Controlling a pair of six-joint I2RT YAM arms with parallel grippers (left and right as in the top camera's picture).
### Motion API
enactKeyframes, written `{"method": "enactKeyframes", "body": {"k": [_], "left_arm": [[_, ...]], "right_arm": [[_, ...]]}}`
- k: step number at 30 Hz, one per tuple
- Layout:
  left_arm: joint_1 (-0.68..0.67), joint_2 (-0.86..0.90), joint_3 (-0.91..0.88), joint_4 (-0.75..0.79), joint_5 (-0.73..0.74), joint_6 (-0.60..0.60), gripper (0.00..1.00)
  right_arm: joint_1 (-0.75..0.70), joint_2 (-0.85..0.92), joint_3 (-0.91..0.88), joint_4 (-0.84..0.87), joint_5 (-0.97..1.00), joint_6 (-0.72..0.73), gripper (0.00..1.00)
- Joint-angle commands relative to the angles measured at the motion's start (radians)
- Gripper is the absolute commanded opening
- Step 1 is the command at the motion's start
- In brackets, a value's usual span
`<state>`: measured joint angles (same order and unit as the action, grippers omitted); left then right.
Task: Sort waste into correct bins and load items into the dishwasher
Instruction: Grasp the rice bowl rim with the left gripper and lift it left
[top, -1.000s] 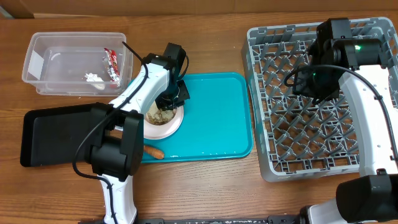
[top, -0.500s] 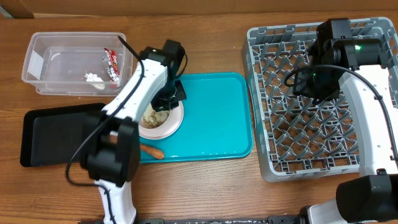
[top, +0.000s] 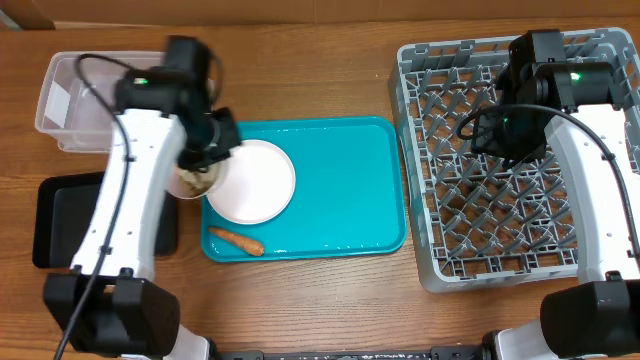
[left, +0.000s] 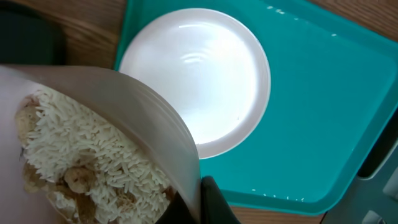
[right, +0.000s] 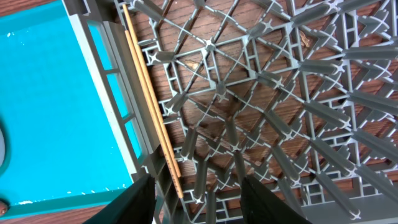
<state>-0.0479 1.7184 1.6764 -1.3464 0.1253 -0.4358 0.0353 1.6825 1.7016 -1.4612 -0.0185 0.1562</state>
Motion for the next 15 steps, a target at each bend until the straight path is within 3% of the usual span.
{"method": "enactKeyframes", "body": {"k": [1,8,15], "left_arm": [[0.090,-0.019,0.007,0.001,0.127,0.145,0.04],[0.305,-0.019,-0.087,0.050,0.287,0.292,0.04],[0.515,-0.013,-0.208,0.141,0.554,0.481,0.04]], "right_arm": [[0.003,0.002,0.006,-0.001,0.006,-0.003,0.47],[0.003,0.002,0.006,0.000,0.006,-0.003,0.47],[0.003,0.002,0.006,0.000,0.010,-0.003,0.47]]}}
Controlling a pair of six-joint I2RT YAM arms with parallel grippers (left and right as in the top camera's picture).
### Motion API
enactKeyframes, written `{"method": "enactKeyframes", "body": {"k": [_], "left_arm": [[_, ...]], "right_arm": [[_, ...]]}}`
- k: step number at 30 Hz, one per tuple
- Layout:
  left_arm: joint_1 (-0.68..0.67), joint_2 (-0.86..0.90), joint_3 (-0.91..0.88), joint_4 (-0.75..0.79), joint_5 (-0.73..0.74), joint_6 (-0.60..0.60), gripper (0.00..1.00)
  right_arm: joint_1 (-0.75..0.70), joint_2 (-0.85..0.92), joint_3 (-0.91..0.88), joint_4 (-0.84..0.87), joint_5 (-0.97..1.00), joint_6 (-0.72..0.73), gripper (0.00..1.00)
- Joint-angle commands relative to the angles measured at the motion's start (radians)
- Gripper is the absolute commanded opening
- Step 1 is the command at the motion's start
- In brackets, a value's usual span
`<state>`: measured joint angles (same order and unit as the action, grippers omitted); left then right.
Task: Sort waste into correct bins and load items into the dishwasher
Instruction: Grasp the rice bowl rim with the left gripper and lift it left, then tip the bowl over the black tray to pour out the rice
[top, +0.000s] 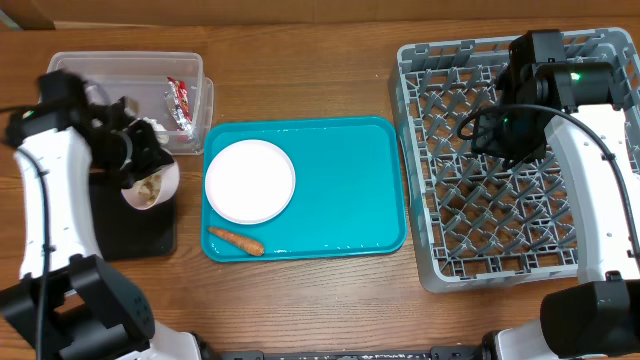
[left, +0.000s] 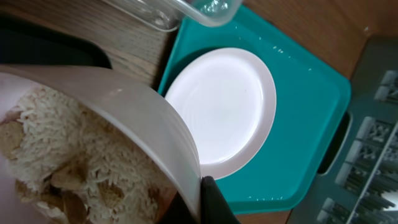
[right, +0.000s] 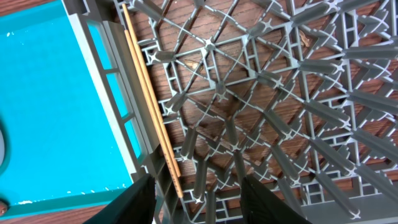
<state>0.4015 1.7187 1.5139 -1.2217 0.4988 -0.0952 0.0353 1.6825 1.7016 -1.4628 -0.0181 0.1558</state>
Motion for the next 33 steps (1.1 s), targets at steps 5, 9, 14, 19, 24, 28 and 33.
{"method": "enactKeyframes", "body": {"k": [5,9,14,19,24,28,33], "left_arm": [[0.194,0.017,-0.140,0.049,0.359,0.295,0.04],[0.279,0.072,-0.192,0.048,0.520,0.438,0.04],[0.351,0.183,-0.227,0.040,0.715,0.596,0.04],[0.367,0.319,-0.232,0.023,0.814,0.607,0.04],[0.367,0.395,-0.232,-0.032,0.917,0.627,0.04],[0.367,0.394,-0.231,-0.039,0.928,0.626,0.04],[0.367,0.394,-0.229,-0.046,0.962,0.644,0.04]], "right_arm": [[0.003,0.002,0.006,0.002,0.010,-0.002,0.47],[0.003,0.002,0.006,0.002,0.010,-0.003,0.47],[0.003,0.002,0.006,0.013,0.010,-0.002,0.47],[0.003,0.002,0.006,0.018,0.012,-0.002,0.47],[0.003,0.002,0.006,0.017,0.037,-0.002,0.47],[0.003,0.002,0.006,0.017,0.040,-0.002,0.47],[0.003,0.002,0.006,0.021,0.040,-0.002,0.47]]}}
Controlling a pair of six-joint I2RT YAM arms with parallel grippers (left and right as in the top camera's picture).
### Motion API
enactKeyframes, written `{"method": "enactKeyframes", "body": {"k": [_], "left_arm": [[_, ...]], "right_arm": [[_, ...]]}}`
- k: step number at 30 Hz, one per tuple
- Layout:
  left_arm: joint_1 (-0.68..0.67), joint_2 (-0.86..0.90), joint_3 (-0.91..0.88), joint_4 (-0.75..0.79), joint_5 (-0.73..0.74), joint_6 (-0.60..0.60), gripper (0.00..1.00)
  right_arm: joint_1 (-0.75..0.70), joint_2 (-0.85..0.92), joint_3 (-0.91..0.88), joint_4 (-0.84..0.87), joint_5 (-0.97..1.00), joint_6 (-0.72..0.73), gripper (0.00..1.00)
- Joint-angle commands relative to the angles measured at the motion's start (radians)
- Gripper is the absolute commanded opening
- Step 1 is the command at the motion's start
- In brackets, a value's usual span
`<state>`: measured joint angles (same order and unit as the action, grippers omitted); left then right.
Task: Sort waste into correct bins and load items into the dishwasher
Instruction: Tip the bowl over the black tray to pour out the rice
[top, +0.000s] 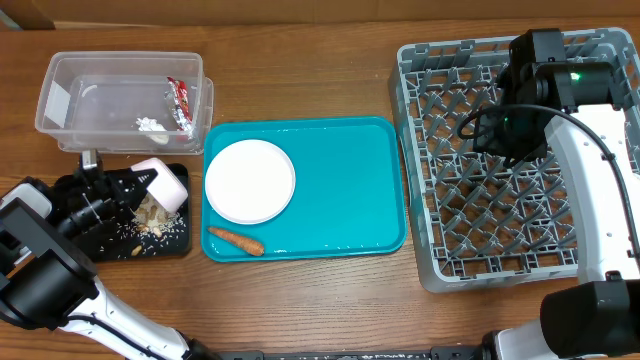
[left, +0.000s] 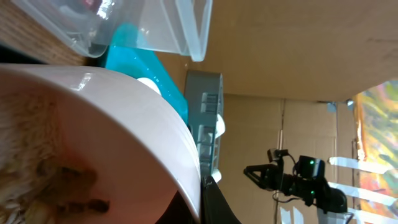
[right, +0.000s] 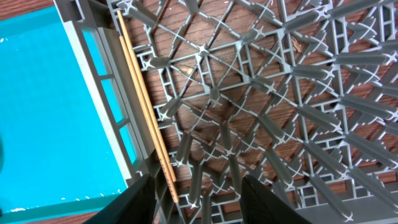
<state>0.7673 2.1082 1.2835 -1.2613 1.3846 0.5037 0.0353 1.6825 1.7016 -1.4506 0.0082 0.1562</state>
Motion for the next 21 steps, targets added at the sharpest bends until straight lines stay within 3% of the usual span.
{"method": "enactKeyframes", "body": {"k": [1,8,21], "left_arm": [[0.001,0.005,0.002,-0.016,0.087,0.062,0.04],[0.003,0.005,0.002,-0.112,0.146,0.004,0.04],[0.013,0.005,0.002,-0.122,0.180,0.005,0.04]], "right_arm": [[0.003,0.002,0.006,0.008,0.014,-0.002,0.47],[0.003,0.002,0.006,0.008,0.013,-0.002,0.47],[0.003,0.002,0.006,0.005,0.017,-0.003,0.47]]}}
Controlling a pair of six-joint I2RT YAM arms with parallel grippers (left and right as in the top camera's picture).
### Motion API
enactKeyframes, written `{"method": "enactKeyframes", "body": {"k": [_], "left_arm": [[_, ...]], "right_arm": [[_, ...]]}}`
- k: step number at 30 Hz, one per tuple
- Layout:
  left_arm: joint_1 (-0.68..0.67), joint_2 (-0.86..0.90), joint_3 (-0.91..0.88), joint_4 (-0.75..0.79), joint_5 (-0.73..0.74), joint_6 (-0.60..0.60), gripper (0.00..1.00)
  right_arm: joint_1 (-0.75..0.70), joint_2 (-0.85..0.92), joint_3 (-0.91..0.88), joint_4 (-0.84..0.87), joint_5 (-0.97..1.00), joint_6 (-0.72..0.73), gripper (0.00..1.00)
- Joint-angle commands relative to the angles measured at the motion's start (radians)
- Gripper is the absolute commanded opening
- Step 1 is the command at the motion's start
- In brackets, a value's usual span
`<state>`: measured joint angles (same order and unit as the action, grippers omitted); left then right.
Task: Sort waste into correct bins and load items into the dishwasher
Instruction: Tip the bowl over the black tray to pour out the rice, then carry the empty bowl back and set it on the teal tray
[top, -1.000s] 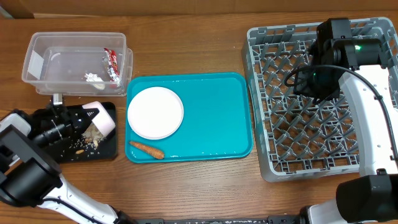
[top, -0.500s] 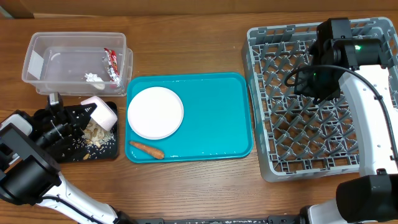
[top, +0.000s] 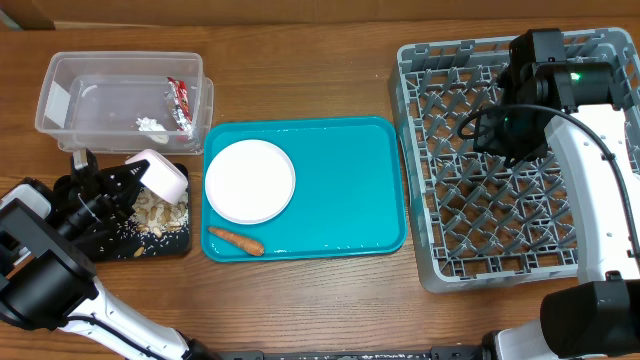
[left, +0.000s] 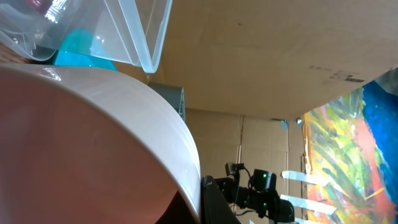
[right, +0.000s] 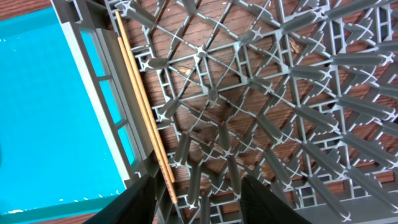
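Note:
My left gripper (top: 133, 182) is shut on the rim of a pink-white bowl (top: 162, 176), which lies tipped on its side over the black bin (top: 150, 248). Rice and food scraps (top: 158, 214) lie in that bin. In the left wrist view the bowl (left: 93, 137) fills the frame and its inside looks bare; one dark finger (left: 214, 202) shows at the rim. A white plate (top: 250, 180) and a carrot (top: 237, 240) sit on the teal tray (top: 350, 190). My right gripper (right: 199, 205) hangs open over the grey dish rack (top: 500, 160), beside chopsticks (right: 143, 112) lying in it.
A clear plastic bin (top: 110, 95) at the back left holds a red wrapper (top: 180, 105) and a white scrap. Its wall (left: 140, 31) rises close above the bowl in the left wrist view. The rack takes up the right side of the table.
The bowl has been tipped further over the black bin, and its inside, which showed rice, now looks bare. More rice lies in the bin. The right arm has barely moved.
My left gripper first held the bowl full of rice at the tray's left edge beside the plate. Then the bowl was upright over the black bin. Then it was tipped with rice in the bin, and now it looks emptied. The right gripper stayed open over the rack.

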<state>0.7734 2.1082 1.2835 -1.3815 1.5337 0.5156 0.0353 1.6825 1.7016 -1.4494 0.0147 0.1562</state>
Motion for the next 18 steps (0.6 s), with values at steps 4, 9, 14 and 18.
{"method": "enactKeyframes", "body": {"k": [4,9,14,18], "left_arm": [[0.007,0.005,0.002,-0.002,0.030,-0.006,0.04],[0.007,0.003,0.004,-0.022,0.026,0.043,0.04],[0.005,-0.022,0.077,-0.303,-0.028,0.390,0.04],[-0.016,-0.100,0.123,-0.309,-0.068,0.364,0.04]], "right_arm": [[0.003,0.002,0.006,0.003,0.011,-0.003,0.47],[0.003,0.002,0.006,0.002,0.011,-0.003,0.47],[0.003,0.002,0.006,-0.006,0.011,-0.003,0.46],[0.003,0.002,0.006,-0.008,0.011,-0.003,0.46]]}}
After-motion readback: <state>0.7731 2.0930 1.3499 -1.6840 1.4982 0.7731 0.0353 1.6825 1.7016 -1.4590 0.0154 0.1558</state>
